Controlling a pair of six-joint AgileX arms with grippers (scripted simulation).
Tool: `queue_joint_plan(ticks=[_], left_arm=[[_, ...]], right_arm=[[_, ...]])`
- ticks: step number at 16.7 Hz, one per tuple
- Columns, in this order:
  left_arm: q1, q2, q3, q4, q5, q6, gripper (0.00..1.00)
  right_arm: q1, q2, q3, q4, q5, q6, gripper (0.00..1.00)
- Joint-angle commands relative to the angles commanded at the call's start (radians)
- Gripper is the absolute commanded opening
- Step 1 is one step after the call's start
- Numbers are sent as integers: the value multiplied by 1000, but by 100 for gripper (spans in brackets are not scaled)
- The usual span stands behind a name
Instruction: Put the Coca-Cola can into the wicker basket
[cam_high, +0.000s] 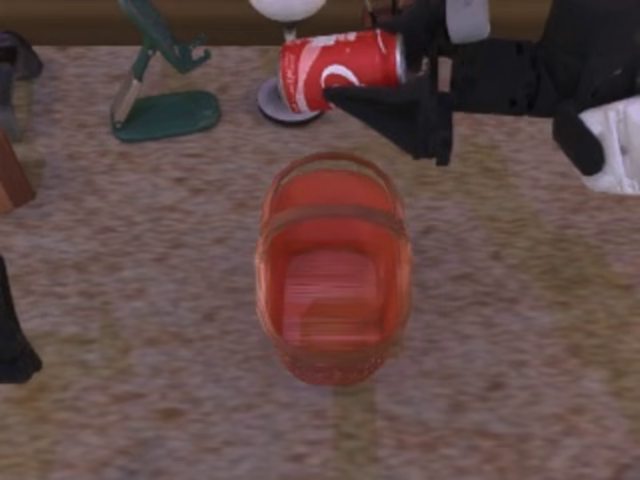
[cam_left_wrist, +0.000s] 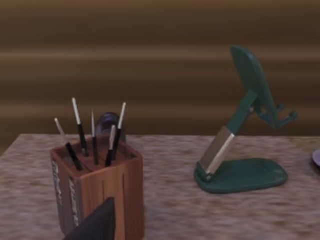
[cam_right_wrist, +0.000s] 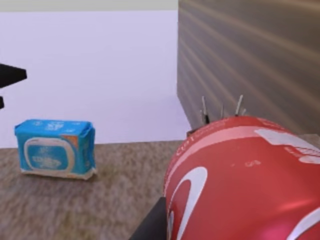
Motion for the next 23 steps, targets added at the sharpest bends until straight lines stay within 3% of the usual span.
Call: queue_joint_plan(ticks=[5,12,17,23], left_arm=[[0,0,0,0,0,0,100],[0,0,0,0,0,0,100],[0,0,0,0,0,0,100],[0,0,0,0,0,0,100]], right_arm=[[-3,41,-5,39,-2,1,0],[4,242,-69,309,3,-4,0],[5,261,-77,331,4,-4,0],[5,261,-77,331,4,-4,45]])
